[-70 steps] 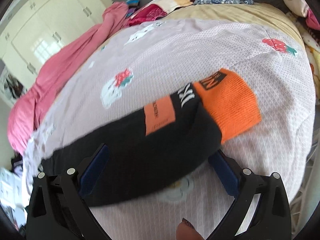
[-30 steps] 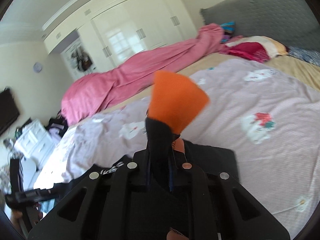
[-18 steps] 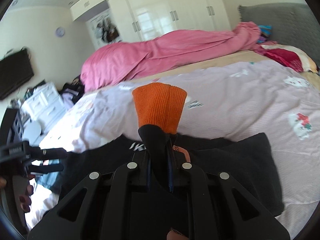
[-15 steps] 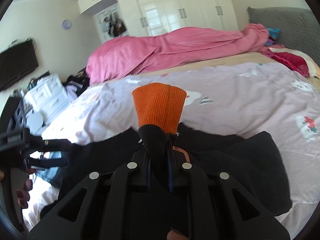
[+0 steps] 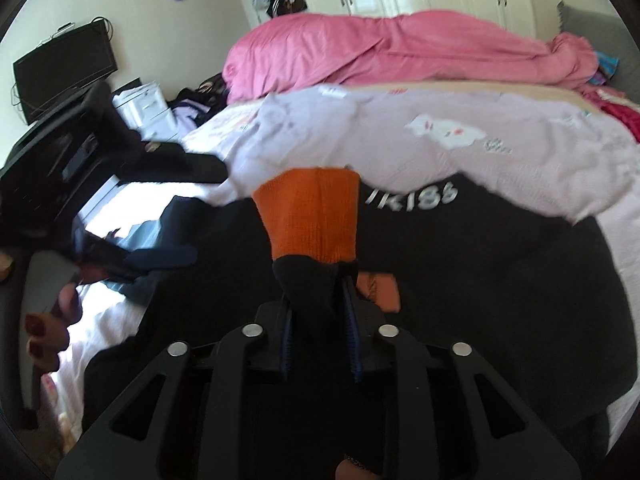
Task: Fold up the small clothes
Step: 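Grasp the orange cuff with the left tool while the right tool releases it, then lay the cuff across the shirt body and open the left tool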
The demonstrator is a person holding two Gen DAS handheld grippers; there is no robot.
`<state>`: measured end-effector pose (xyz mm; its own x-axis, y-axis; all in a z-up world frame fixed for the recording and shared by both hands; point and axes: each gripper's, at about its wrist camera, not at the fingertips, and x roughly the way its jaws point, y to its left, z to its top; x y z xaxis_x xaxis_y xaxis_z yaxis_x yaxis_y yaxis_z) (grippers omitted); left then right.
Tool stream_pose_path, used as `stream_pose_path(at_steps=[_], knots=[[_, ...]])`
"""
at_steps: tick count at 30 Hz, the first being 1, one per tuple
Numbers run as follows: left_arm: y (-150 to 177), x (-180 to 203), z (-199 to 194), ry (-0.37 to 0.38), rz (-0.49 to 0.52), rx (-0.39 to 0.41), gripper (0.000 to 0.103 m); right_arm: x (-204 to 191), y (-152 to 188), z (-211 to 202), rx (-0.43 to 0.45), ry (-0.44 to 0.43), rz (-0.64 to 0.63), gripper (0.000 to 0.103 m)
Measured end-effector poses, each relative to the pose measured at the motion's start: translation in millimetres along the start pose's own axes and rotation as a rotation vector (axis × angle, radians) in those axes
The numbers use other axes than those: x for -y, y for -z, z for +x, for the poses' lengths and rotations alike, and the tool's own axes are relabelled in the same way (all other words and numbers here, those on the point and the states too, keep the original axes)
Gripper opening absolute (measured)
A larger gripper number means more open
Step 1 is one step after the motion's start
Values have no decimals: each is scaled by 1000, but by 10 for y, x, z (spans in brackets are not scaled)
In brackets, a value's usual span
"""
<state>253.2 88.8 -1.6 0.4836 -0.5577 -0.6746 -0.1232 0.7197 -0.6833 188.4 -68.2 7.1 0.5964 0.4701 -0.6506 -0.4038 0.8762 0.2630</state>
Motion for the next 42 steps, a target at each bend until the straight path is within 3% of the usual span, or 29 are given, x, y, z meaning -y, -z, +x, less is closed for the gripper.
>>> stream_pose_path(at_steps=[2, 8, 11, 14, 17, 20, 21, 24, 33, 38, 42], knots=[[22, -15, 36, 14, -7, -14, 94, 4, 45, -39, -15, -34, 7, 36], [116, -22, 167, 41, -15, -59, 93, -56, 139, -296, -20, -78, -37, 43], [180, -22, 210, 0, -1, -66, 92, 107, 149, -423, -26, -57, 24, 46], [250, -50, 237, -58, 16, -61, 84, 358, 146, -557, -12, -12, 109, 50], [314, -76, 290, -79, 16, -71, 62, 578, 137, -667, 11, 46, 161, 51], [358, -52, 387, -111, 38, -73, 33, 757, 124, -753, 30, 87, 197, 51], [358, -46, 400, -116, 45, -68, 17, 803, 123, -794, 37, 98, 204, 51], [324, 29, 348, -112, 89, -39, 10, 891, 136, -873, 43, 124, 209, 51], [65, 398, -207, -150, 257, 131, 9, 1078, 159, -909, 46, 172, 246, 51], [39, 370, -260, -208, 290, 141, 10, 1084, 134, -855, 35, 202, 241, 51], [35, 181, -243, -258, 252, 129, 13, 1013, 100, -755, 18, 219, 214, 51]])
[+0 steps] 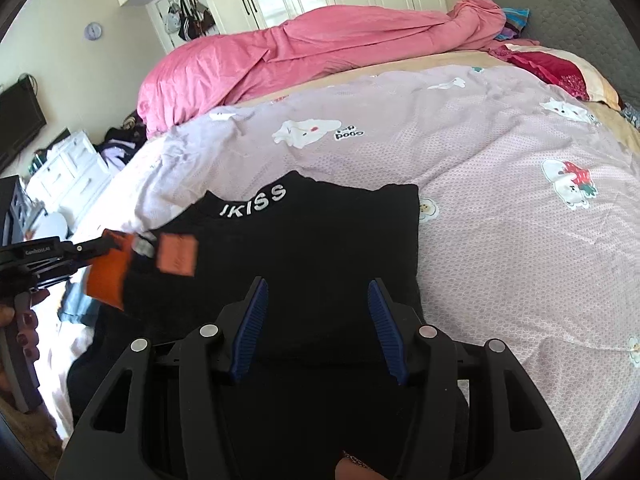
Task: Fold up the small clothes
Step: 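Lay the cuff across the shirt body and open the left tool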
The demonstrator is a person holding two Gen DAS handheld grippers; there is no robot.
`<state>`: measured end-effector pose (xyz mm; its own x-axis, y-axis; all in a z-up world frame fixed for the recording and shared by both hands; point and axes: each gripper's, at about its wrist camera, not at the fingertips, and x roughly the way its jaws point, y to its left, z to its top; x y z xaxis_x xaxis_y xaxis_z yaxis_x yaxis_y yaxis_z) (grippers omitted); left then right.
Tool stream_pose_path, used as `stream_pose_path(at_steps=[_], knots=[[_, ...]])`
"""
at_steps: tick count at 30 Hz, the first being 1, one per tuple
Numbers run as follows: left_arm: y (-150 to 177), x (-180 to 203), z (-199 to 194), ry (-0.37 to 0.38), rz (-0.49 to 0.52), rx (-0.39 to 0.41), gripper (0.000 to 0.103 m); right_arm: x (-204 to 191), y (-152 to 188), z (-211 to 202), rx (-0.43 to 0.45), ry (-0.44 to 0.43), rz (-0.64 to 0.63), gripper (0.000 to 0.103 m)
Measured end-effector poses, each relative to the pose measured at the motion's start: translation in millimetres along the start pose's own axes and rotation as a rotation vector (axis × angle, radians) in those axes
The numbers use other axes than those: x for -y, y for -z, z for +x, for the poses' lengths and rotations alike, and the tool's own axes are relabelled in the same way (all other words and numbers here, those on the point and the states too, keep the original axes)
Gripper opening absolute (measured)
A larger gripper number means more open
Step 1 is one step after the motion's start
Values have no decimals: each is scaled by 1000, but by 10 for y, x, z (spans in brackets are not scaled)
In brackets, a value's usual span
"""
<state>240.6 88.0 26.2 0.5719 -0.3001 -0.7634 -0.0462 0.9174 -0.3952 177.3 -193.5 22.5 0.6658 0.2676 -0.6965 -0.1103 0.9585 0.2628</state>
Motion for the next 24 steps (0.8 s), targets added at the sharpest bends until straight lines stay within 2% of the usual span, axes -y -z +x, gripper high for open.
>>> stream_pose_path(at_steps=[5, 8, 10, 13, 15, 19, 20, 22, 24], knots=[[35, -65, -87, -32, -6, 27, 13, -160, -2, 137, -36, -1, -43, 51], [84, -15, 20, -24, 14, -13, 13, -279, 6, 251, -74, -13, -71, 51], [154, 27, 143, -41, 45, -52, 24, -357, 15, 311, -92, -7, -94, 51], [280, -4, 370, -109, 64, -127, 28, -447, 52, 402, -125, -5, -119, 54], [351, -77, 456, -130, 59, -149, 30, -478, 91, 482, -160, -8, -125, 56], [396, -178, 414, -88, 43, -126, 32, -461, 167, 634, -238, 13, -116, 59], [396, -199, 389, -78, 35, -122, 32, -455, 173, 644, -243, 12, -113, 59], [404, -238, 298, -70, 19, -103, 41, -468, 174, 606, -231, 3, -112, 61], [392, -298, 185, -67, 0, -77, 43, -507, 153, 528, -204, -19, -111, 67]])
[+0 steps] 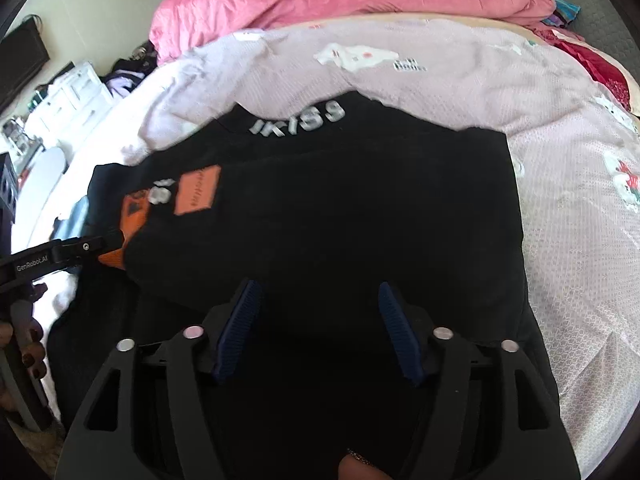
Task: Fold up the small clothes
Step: 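Lay the cuff across the shirt body and open the left tool, then move the left tool to the other sleeve and grasp its orange cuff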
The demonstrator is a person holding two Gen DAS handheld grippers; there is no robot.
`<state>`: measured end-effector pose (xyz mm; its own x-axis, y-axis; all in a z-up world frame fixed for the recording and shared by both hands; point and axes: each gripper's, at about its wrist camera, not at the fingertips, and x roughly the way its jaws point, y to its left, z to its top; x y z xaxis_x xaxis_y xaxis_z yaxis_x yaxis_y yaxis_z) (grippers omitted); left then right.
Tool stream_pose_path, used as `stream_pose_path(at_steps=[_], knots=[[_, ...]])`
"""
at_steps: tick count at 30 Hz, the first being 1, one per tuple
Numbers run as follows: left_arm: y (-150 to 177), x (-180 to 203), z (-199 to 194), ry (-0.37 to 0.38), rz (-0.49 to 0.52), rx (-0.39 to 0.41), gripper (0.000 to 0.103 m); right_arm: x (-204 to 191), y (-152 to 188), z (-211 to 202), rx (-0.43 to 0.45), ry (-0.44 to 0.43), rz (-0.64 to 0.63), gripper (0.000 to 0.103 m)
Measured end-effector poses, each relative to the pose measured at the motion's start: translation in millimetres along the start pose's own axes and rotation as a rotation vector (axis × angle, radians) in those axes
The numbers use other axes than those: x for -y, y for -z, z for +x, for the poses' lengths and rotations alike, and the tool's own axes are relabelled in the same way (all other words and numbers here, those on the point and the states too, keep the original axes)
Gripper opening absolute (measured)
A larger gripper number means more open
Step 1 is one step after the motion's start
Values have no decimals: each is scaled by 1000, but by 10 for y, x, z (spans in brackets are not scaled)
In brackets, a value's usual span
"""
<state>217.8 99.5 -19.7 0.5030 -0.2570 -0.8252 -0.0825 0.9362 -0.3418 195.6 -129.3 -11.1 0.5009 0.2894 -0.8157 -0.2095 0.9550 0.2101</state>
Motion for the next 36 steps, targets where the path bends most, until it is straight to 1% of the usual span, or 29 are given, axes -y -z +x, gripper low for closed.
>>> stream_pose_path(at_steps=[2, 4, 5, 8, 9, 10, 13, 15, 22, 30, 32, 36], knots=[[-6, -69, -100, 11, -25, 21, 45, -58, -14, -69, 21, -13, -10, 69], [-8, -132, -216, 13, -36, 46, 57, -127, -39, -117, 35, -26, -22, 71], [-7, -152, -250, 14, -41, 54, 59, -170, -50, -141, 42, -33, -28, 78], [3, -234, -372, 9, -59, 81, 64, -308, -90, -216, 70, -58, -47, 86], [12, -256, -414, 1, -60, 91, 73, -352, -106, -232, 76, -63, -54, 89], [17, -272, -440, -7, -62, 98, 76, -418, -127, -262, 90, -69, -63, 92], [34, -346, -549, -22, -70, 124, 77, -547, -170, -323, 117, -96, -82, 93], [49, -406, -633, -43, -78, 145, 88, -626, -197, -343, 127, -103, -88, 94], [85, -673, -866, -74, -122, 193, 92, -905, -241, -364, 137, -144, -116, 94], [154, -1066, -1054, -88, -212, 229, 93, -1233, -273, -360, 141, -193, -158, 94], [168, -1157, -1097, -95, -230, 235, 93, -1318, -280, -351, 138, -203, -172, 96], [203, -1386, -1191, -108, -279, 254, 93, -1490, -289, -343, 137, -228, -201, 96]])
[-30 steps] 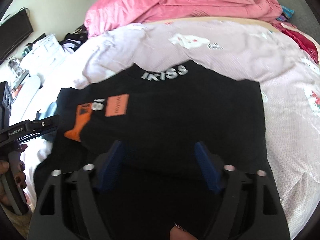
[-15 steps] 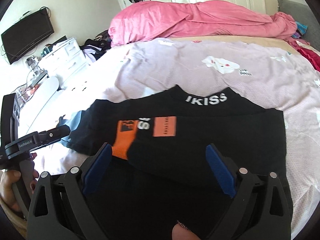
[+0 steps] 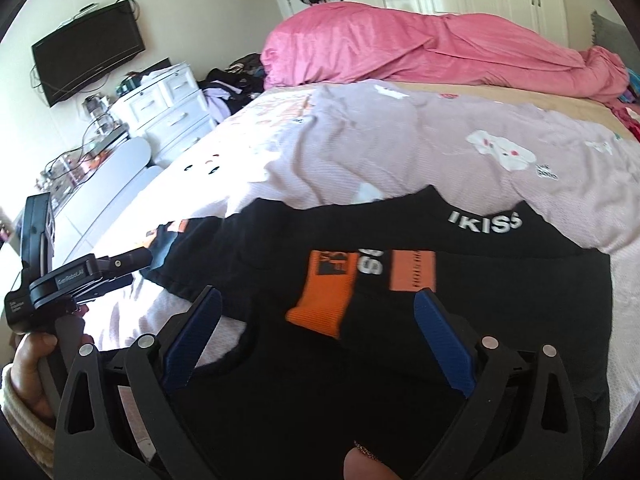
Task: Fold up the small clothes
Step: 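Move the left tool to the other sleeve and grasp its orange cuff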
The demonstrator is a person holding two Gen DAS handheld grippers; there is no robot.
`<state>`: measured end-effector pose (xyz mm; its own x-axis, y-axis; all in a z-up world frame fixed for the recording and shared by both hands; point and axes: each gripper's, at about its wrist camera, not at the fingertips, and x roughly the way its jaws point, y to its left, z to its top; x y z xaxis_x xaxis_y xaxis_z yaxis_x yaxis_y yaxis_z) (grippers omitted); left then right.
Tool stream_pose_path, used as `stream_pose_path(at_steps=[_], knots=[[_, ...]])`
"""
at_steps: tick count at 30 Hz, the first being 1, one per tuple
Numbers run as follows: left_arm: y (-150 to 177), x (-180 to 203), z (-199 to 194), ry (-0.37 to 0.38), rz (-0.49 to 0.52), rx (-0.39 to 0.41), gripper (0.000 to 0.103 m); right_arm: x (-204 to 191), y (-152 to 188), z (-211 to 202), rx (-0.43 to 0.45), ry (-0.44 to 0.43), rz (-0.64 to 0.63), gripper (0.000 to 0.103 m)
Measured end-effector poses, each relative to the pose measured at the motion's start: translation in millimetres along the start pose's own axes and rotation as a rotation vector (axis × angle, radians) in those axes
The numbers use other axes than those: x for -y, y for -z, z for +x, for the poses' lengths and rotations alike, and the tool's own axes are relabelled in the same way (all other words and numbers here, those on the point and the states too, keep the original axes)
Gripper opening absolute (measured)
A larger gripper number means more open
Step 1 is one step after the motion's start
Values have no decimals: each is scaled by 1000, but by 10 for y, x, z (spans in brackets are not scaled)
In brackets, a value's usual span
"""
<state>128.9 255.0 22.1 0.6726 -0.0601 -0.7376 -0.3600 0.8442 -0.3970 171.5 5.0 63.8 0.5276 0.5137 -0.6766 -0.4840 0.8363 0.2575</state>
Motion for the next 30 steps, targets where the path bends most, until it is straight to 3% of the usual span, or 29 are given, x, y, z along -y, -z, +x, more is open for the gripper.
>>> stream_pose_path(at_steps=[18, 24, 30], knots=[[-166, -1091, -74, -46, -258, 55, 93, -646, -133, 324, -23, -105, -111, 97], [-215, -1392, 104, -8, -369, 50, 68, -738, -95, 386, -40, -132, -114, 97], [-293, -1483, 240, -1, -409, 74, 62, -744, 0, 416, -41, -78, -148, 97]])
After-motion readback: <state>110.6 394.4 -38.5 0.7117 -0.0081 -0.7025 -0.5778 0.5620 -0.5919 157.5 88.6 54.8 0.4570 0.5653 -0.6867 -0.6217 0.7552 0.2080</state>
